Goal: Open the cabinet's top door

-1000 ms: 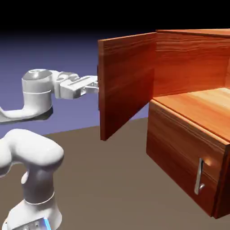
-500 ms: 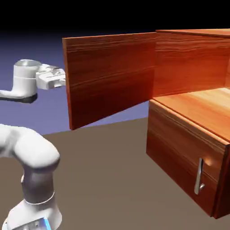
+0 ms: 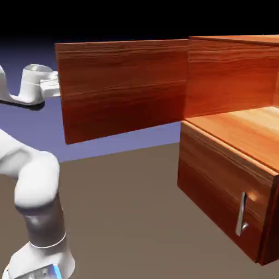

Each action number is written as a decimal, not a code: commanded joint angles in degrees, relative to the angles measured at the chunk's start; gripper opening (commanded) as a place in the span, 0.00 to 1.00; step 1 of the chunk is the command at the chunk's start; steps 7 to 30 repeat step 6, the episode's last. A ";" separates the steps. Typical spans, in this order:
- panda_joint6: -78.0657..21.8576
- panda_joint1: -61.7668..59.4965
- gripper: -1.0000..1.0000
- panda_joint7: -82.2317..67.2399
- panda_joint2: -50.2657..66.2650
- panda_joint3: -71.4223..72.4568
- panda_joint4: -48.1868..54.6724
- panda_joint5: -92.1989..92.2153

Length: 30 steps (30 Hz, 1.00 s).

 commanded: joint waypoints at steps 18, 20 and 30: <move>-4.94 -12.47 0.00 -2.54 -2.80 8.16 10.21 2.57; -4.94 -12.47 0.00 -2.54 -2.80 8.16 10.21 2.57; -4.94 -12.47 0.00 -2.54 -2.80 8.16 10.21 2.57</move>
